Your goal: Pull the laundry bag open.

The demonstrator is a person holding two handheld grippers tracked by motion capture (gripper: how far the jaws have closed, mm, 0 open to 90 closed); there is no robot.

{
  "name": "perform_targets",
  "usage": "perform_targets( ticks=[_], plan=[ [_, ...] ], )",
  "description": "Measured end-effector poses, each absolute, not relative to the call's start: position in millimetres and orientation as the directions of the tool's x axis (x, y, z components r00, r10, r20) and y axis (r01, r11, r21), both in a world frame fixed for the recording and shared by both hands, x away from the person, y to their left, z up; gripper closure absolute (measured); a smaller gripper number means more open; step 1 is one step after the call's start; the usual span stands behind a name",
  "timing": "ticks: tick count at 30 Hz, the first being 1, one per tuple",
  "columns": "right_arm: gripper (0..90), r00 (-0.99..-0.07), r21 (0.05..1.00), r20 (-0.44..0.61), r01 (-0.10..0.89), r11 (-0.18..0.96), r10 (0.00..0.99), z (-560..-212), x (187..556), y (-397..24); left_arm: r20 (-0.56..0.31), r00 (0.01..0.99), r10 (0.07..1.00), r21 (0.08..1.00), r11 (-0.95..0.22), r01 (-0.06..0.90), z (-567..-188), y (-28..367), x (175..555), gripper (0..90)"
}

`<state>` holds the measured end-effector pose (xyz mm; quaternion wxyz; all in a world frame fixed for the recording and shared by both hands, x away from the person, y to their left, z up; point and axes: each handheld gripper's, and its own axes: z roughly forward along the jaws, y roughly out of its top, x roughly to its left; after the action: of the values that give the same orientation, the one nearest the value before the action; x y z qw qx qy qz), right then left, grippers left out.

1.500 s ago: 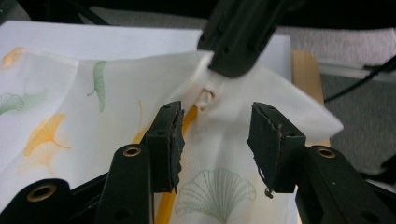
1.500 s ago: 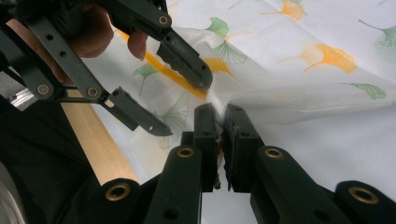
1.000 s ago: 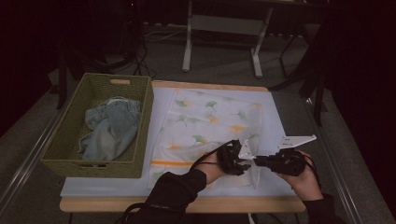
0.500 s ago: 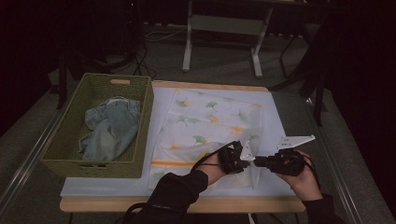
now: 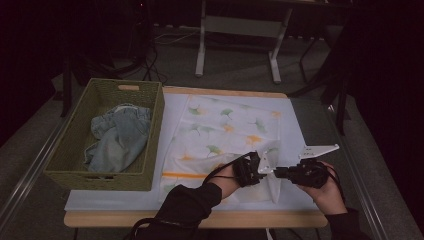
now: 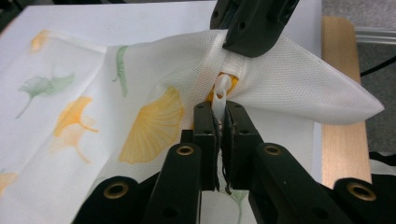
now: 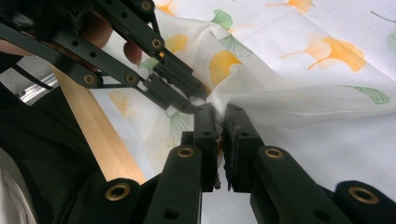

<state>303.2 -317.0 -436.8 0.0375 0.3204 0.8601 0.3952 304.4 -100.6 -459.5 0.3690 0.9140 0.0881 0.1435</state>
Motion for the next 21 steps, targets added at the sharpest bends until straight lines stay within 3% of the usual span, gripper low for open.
perform_targets(
  ticks=[1,21],
  plan=[
    [84.3,-0.791,0.699,0.187,0.524,0.487,0.582,-437,303,-317,0.198,0.943,0.266,0.700,-0.713,0.054,-459,-100,304,89.8],
    [84.5,-0.767,0.687,0.205,0.556,0.469,0.609,-441,309,-322,0.209,0.938,0.275,0.649,-0.757,0.077,-465,-78,303,90.0]
  ],
)
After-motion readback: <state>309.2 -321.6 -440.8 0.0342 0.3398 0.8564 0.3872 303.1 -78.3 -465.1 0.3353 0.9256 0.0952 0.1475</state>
